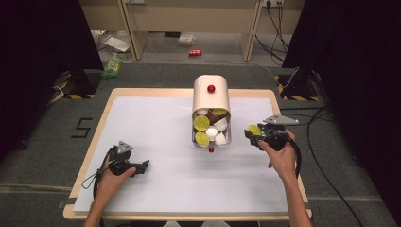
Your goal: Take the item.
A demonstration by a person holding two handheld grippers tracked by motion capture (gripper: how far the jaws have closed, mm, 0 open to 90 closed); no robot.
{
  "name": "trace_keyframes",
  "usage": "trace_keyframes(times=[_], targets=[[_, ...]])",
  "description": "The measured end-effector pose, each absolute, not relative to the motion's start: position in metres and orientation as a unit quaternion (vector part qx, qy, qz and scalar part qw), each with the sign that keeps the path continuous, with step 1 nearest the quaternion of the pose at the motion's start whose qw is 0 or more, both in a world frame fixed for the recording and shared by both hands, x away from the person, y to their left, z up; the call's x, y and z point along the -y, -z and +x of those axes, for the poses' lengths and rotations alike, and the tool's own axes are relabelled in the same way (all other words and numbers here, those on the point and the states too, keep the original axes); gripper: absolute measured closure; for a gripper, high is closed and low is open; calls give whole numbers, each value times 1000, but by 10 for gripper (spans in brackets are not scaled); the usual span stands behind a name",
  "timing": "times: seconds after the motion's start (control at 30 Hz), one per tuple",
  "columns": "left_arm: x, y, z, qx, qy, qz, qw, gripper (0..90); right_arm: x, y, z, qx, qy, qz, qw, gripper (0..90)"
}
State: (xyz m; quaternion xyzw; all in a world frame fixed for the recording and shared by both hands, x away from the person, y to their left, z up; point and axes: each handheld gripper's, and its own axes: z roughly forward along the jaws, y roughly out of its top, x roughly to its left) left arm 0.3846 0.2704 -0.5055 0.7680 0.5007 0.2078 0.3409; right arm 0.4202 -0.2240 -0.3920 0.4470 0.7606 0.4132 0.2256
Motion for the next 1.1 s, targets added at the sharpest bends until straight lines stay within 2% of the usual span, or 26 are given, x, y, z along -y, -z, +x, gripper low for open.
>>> trace_keyframes(times=[0.47,1.1], targets=[[-271,505,385,-501,-207,768,341,0,231,420,434,-761,-395,468,214,390],[-271,505,385,-501,-207,768,341,0,213,450,459,-778,-368,464,210,389]])
